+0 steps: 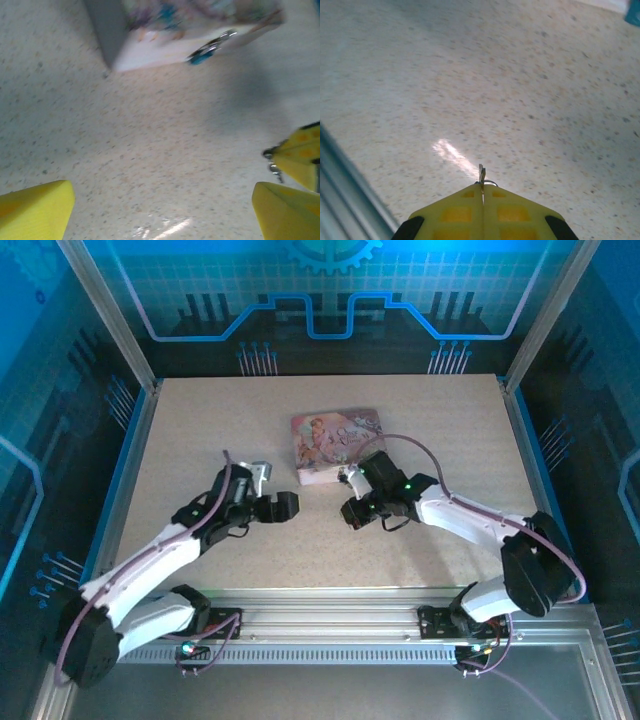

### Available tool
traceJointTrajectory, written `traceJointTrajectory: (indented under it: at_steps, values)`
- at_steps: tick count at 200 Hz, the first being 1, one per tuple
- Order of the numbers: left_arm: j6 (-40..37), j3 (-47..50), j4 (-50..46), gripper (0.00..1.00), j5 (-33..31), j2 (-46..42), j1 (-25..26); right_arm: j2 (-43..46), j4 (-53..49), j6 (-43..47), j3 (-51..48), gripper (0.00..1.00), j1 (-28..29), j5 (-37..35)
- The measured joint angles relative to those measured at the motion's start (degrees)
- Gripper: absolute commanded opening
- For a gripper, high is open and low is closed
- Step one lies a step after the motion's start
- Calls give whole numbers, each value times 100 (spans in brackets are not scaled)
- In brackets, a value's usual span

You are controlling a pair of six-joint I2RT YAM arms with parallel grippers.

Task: Unlock the padlock with the key

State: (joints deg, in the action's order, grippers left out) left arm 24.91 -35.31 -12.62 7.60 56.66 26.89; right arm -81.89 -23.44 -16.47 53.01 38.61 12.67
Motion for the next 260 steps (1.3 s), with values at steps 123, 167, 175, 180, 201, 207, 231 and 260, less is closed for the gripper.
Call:
traceJointTrajectory:
  at_steps: [123, 167, 175, 180, 201, 207, 231, 260]
  values:
    - [59, 748, 2087, 58, 2468, -763, 59, 992, 590, -142, 374, 0, 201, 1473]
    - [267, 754, 2621, 53, 2612, -743, 103, 1014, 761, -299, 374, 0, 201, 1655]
    - [289, 765, 2719, 52, 2636, -715, 105, 1021, 796, -328, 374, 0, 201, 1665]
    - [323, 774, 2800, 51, 2649, -684, 105, 1023, 815, -341, 374, 0, 201, 1679]
    - [382, 785, 3016, 46, 2739, -487, 116, 1036, 887, -396, 374, 0, 245, 1722]
    - [404, 785, 3080, 44, 2763, -422, 120, 1038, 901, -411, 374, 0, 260, 1740]
    - [507, 785, 3318, 34, 2865, -212, 157, 1051, 918, -452, 374, 0, 275, 1777]
    - [590, 785, 3567, 9, 2979, -122, 188, 1054, 918, -452, 372, 0, 275, 1755]
